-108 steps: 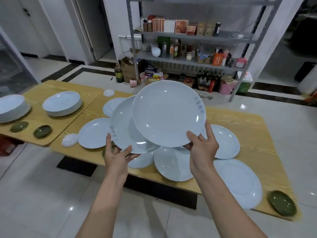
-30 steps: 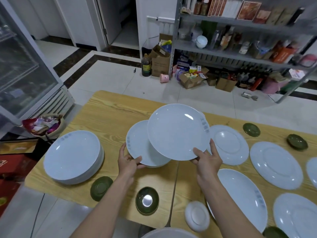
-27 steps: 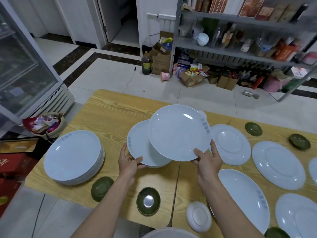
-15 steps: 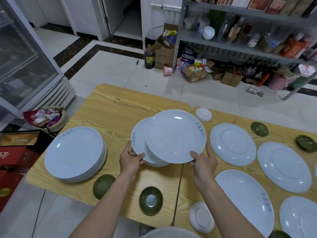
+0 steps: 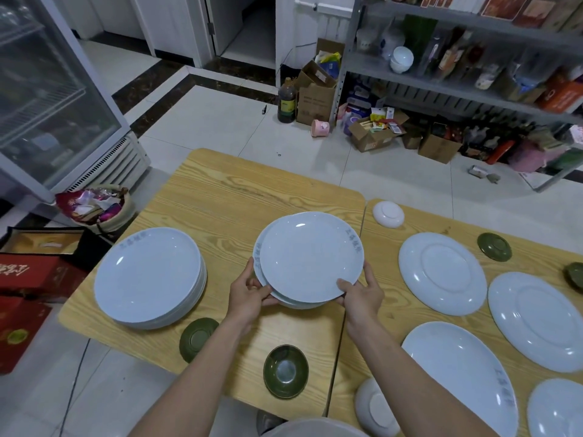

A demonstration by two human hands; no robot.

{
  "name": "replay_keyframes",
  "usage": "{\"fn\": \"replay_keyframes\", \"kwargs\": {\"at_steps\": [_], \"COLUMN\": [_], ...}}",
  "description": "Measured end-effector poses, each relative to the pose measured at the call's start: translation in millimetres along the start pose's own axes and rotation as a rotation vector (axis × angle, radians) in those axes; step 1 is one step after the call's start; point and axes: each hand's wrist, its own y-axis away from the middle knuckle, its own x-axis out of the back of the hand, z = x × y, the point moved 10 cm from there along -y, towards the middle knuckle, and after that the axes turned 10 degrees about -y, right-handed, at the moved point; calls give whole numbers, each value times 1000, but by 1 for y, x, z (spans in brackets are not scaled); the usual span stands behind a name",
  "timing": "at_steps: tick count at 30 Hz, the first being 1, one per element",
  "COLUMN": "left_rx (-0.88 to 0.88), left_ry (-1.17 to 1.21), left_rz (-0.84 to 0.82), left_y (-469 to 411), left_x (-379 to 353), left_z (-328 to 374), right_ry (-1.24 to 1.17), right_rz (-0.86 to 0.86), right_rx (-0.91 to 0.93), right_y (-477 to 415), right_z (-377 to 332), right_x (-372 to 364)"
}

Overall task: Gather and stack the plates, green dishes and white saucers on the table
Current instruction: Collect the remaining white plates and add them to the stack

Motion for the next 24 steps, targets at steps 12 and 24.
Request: {"fn": "replay_keyframes", "kwargs": {"at_steps": [12, 24], "left_rx": [35, 38], "left_ry": [-31, -39], "left_rz": [4, 16], "left_y": [-1, 2], "left_x": [6, 5], "left_z": [-9, -6], "right_ry": [281, 537], "right_rz": [46, 103], "right_rx": [113, 261], "right_y": [-13, -17], "right_z": [2, -2], "right_x": [1, -4]}}
